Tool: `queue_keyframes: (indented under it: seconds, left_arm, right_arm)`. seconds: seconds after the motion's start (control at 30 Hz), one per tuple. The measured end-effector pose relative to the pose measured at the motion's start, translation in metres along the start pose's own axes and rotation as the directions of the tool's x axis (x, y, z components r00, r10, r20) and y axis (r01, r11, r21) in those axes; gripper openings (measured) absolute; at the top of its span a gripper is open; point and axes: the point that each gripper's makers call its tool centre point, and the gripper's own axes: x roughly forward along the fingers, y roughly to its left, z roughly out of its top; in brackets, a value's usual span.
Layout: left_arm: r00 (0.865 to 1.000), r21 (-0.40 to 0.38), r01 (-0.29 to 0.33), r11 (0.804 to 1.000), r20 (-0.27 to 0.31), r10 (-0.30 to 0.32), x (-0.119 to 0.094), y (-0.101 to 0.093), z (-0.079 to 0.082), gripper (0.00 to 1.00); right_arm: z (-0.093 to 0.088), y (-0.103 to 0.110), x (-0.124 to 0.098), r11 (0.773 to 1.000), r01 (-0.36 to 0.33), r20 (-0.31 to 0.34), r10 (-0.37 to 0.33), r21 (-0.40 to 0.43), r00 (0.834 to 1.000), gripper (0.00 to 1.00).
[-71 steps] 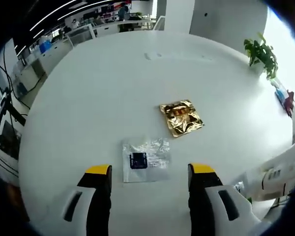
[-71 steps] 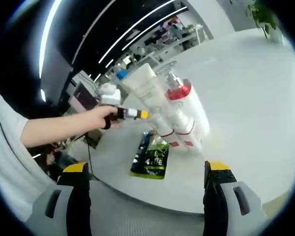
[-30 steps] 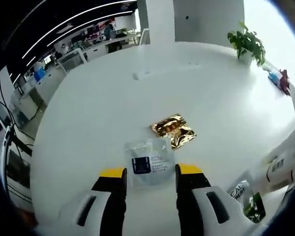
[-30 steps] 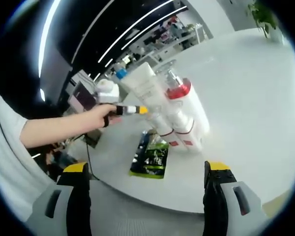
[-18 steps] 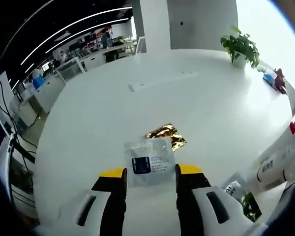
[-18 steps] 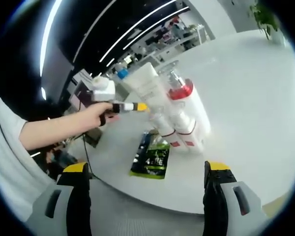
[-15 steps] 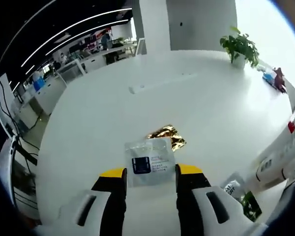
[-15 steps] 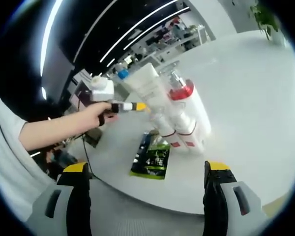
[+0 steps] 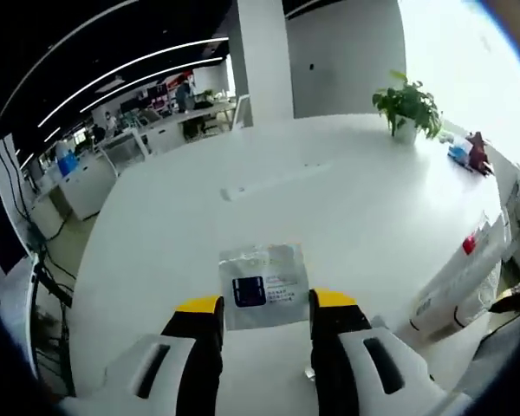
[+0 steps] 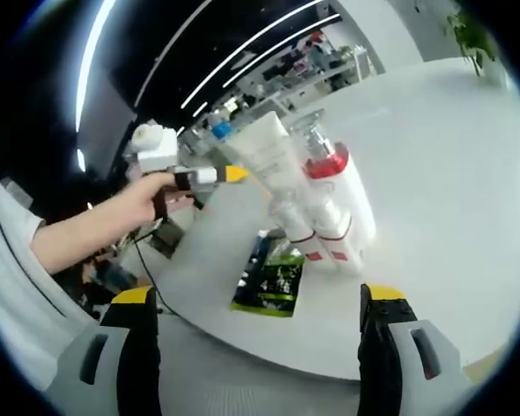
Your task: Arrange the skincare products in the storage area until every visible bottle or jar stands upright without overlapping.
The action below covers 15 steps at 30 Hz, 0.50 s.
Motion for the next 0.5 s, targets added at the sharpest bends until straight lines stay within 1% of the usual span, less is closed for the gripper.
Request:
queue_keyframes:
  seconds: [0.1,0.13,0.23,0.43,0.5]
  left_arm:
    - [1.0,-0.008,0.005,1.0,0.023,-0.004,-0.007,0.0,0.005,0.35]
    - [1.0,-0.012,0.006,1.0,0.03,-0.006,-0.015,-0.001,0.007,0.35]
    - [0.999,-0.007,0.005,1.0,0.05,-0.005,-0.026,-0.003,0.014,0.35]
    - [0.996,-0.007,0.014,1.0,0.083,-0.013,-0.047,-0.008,0.019,0.35]
    - [0.996,0.001,0.013,1.0,0.09,-0.013,-0.051,-0.007,0.016,0.35]
  right_arm:
    - [0.0,0.0,0.0,1.0,-0.003,0.0,0.003,-0.006,1.0,0.96]
    - [0.0,0.001,0.0,1.0,-0.005,0.0,0.005,-0.007,1.0,0.96]
    - [0.001,0.002,0.0,1.0,-0.012,0.003,0.012,-0.012,1.0,0.96]
    - [0.0,0.004,0.0,1.0,-0.02,0.003,0.02,-0.022,1.0,0.96]
    - [0.001,0.005,0.0,0.999,-0.024,0.004,0.024,-0.025,1.0,0.96]
